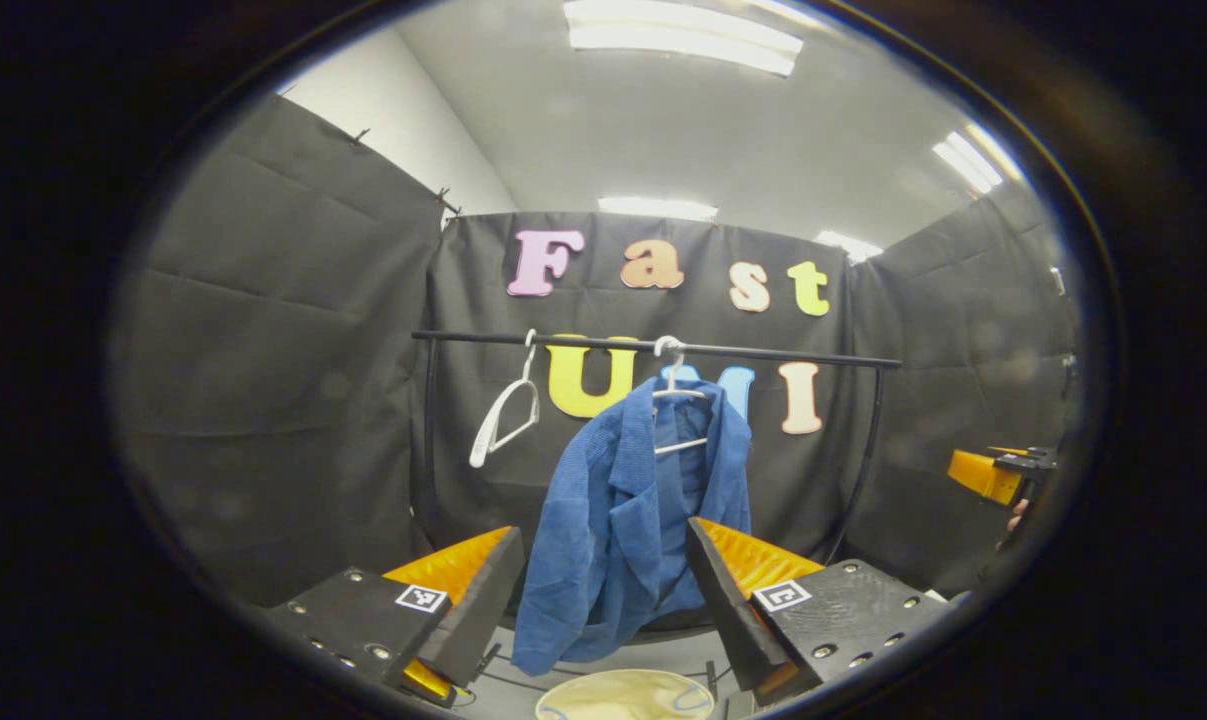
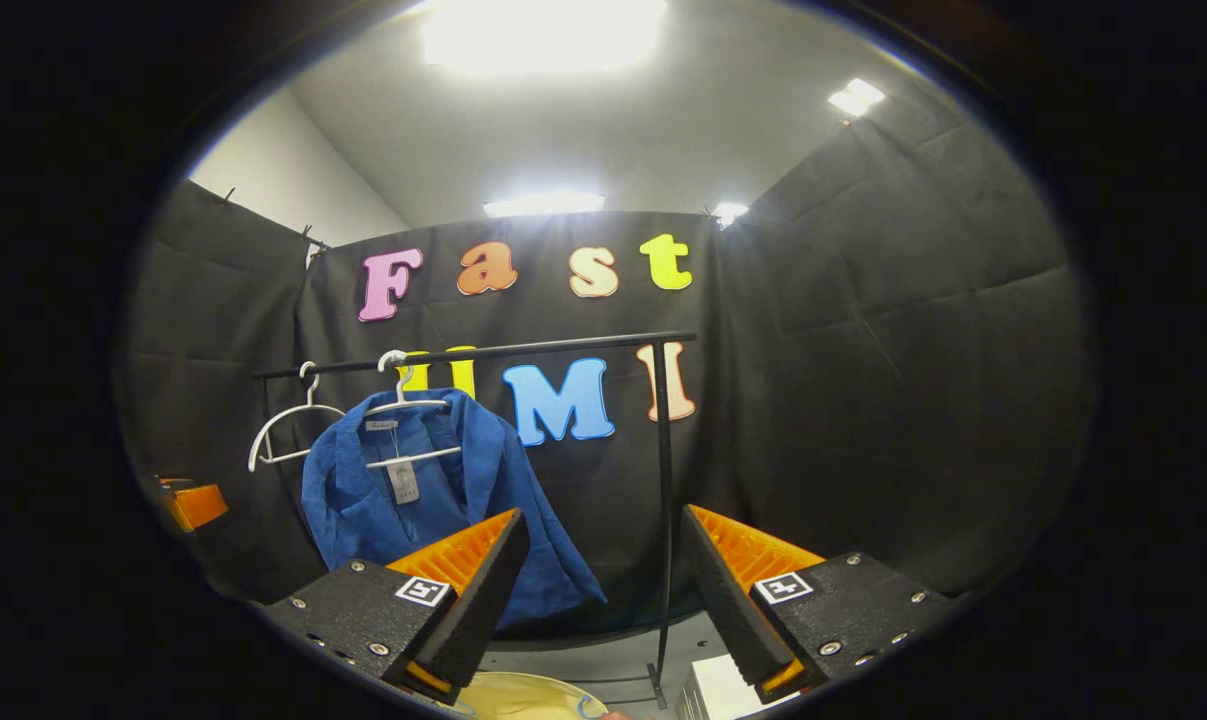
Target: Grasp the clothes on the hanger with both hands and then place them into the laundry hamper below.
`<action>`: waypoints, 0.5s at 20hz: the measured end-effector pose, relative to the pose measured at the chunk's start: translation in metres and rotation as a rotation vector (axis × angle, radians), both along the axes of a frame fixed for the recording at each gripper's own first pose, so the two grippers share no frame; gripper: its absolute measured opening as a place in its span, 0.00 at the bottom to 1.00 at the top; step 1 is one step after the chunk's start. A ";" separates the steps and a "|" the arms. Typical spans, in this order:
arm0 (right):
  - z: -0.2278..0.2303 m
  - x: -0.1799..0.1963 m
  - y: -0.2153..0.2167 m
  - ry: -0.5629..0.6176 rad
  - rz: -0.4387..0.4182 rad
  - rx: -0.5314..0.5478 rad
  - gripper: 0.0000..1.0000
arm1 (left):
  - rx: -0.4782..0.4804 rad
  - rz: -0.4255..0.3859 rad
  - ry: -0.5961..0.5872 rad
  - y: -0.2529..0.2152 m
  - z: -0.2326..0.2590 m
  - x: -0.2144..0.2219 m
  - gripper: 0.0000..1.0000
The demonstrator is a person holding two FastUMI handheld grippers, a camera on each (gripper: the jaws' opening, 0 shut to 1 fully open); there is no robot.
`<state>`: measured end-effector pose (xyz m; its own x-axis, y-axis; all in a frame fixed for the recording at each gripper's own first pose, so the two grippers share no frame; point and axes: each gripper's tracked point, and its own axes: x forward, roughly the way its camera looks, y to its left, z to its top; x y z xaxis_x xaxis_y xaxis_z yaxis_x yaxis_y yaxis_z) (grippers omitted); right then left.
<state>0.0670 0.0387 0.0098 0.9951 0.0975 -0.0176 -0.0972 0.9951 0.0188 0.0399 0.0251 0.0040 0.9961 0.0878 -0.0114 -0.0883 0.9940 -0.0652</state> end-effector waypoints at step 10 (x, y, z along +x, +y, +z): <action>-0.013 0.090 0.064 0.072 0.164 0.071 0.95 | -0.031 0.079 0.028 -0.008 -0.004 0.070 0.93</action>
<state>0.1567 0.1025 -0.0029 0.9623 0.2614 -0.0758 -0.2534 0.9621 0.1008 0.1103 0.0169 0.0004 0.9854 0.1649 -0.0431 -0.1683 0.9815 -0.0917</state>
